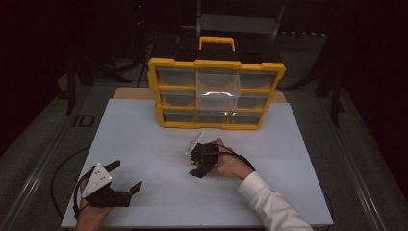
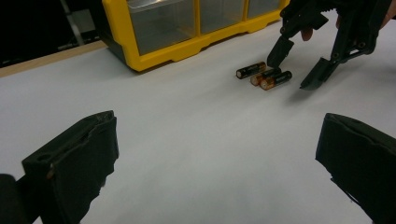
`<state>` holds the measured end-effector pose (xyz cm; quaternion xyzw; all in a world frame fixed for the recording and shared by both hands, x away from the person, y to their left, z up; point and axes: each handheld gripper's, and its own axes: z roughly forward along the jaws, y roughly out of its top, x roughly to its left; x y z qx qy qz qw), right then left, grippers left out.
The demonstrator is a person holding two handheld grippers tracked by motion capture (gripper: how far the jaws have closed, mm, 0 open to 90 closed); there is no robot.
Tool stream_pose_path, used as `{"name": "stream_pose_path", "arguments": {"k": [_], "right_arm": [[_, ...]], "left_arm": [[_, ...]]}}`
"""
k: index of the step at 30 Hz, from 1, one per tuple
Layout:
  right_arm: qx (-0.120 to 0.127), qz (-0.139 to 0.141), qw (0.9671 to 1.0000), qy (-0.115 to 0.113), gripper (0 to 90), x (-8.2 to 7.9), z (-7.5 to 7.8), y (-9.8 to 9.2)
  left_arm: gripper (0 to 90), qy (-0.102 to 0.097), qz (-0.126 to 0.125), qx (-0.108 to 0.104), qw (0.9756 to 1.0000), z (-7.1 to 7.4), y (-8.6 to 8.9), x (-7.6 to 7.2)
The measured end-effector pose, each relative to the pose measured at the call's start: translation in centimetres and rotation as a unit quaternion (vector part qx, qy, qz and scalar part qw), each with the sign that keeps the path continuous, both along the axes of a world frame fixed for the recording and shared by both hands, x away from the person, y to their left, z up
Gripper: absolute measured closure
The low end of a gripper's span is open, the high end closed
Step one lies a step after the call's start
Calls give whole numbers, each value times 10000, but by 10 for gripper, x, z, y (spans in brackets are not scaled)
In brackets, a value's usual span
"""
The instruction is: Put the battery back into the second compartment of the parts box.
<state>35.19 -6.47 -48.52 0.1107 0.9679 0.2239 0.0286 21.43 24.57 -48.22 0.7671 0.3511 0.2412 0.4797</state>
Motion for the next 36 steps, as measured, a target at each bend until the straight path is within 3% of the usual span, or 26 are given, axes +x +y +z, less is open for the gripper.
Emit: {"name": "stream_pose_path", "arguments": {"k": [11, 17, 23, 30, 36], "right_arm": [[-159, 1, 9996, -214, 468, 1, -5, 3], [-202, -12, 9996, -215, 578, 2, -7, 4], [-396, 63, 9990, -195, 742, 3, -12, 5], [-424, 110, 9990, -80, 765, 2, -10, 5], [-211, 79, 9997, 55, 764, 2, 5, 1]], "left_arm": [[2, -11, -50, 4, 10000, 0, -2, 0], [2, -6, -57, 5, 10000, 0, -2, -1], [2, -2, -69, 13, 10000, 0, -2, -1], [2, 2, -73, 9, 10000, 0, -2, -1], [2, 1, -76, 16, 10000, 0, -3, -1]]}}
